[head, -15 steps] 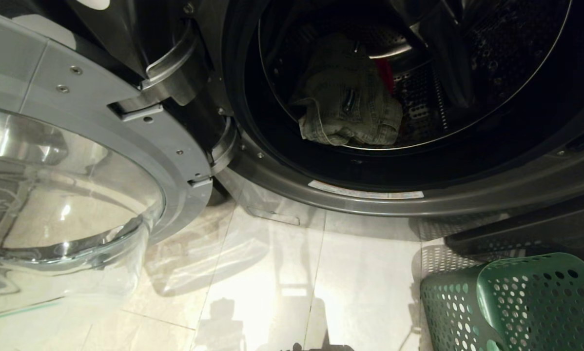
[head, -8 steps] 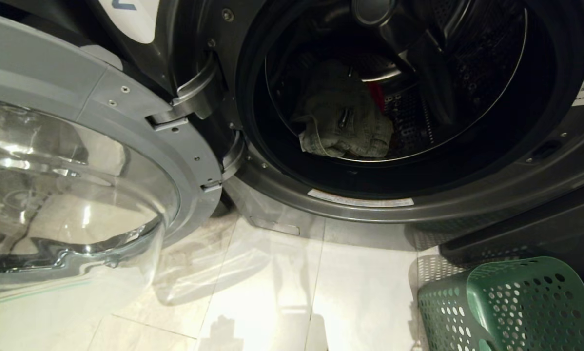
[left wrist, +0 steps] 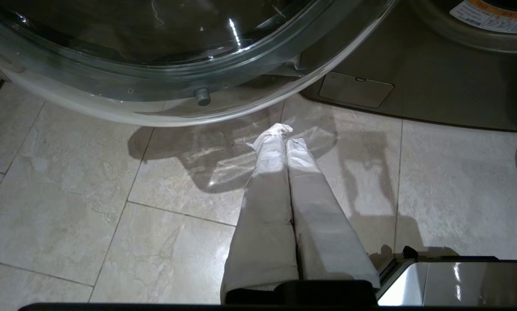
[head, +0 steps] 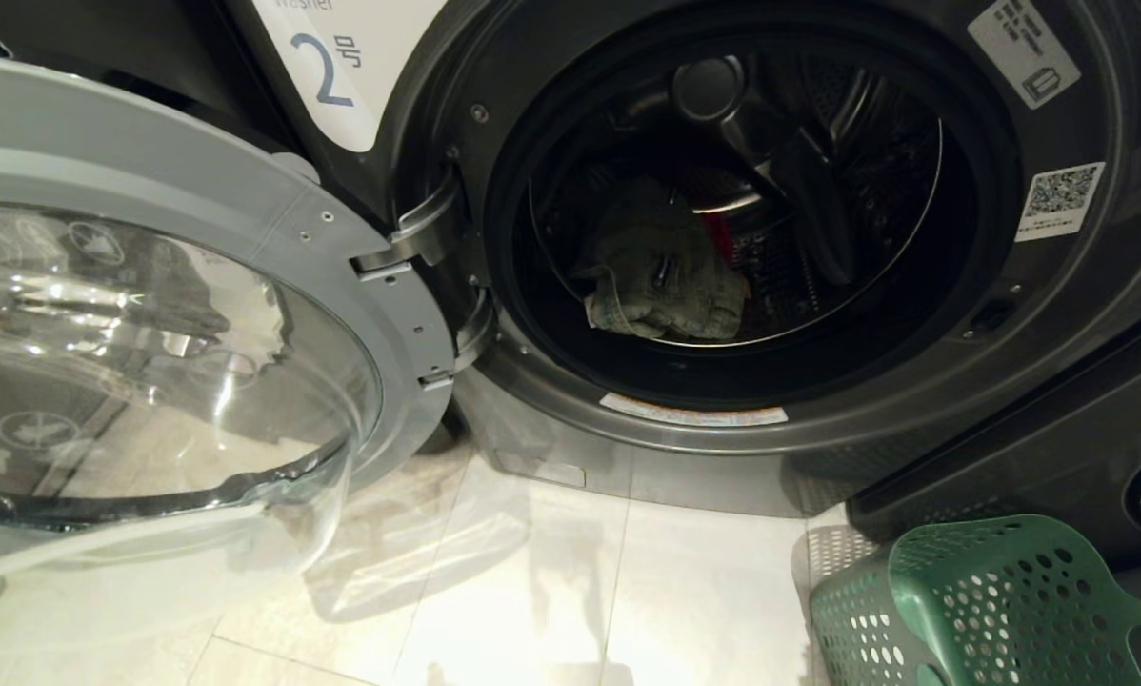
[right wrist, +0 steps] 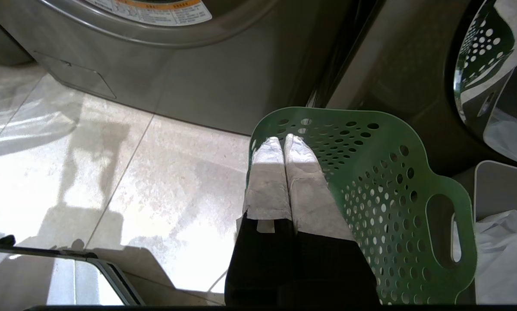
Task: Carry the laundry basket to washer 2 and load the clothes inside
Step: Close the washing machine door with the left hand
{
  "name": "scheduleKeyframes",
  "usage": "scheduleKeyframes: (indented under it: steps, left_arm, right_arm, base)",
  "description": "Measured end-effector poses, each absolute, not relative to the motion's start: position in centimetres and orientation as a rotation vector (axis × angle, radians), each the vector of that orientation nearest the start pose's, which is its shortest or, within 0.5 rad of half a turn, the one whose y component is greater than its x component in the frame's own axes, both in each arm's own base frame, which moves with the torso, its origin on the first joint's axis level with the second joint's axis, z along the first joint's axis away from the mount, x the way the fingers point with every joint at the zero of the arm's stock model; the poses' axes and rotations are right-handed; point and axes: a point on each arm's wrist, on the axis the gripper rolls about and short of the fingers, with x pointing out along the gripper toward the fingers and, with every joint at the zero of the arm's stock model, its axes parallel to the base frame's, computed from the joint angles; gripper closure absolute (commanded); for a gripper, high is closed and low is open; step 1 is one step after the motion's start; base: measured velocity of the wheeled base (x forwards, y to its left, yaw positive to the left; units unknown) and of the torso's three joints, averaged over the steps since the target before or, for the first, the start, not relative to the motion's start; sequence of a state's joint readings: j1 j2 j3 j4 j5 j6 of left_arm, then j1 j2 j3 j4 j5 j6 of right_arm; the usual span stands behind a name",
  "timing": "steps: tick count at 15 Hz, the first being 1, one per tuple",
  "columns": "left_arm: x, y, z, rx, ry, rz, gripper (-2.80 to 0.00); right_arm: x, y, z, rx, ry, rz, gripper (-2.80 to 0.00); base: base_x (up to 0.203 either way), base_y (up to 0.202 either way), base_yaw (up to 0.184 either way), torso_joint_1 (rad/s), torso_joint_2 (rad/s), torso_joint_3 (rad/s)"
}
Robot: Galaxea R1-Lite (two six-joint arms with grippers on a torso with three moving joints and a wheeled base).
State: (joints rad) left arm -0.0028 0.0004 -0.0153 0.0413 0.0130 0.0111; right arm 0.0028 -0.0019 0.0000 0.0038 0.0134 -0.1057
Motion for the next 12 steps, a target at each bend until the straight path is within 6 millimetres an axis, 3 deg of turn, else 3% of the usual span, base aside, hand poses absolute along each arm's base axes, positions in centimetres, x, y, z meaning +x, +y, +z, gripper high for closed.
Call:
scheduleKeyframes:
  steps: [12]
  left_arm:
    - [-2.41,0.04,7.58,0.011,0.025,0.010,0.00]
  right_arm:
    - [-2.29,0.02,7.50,-0.103,0.001,0.015,0.00]
  base:
    - [0.000,0.000,0.000,0.002,0.00,0.202]
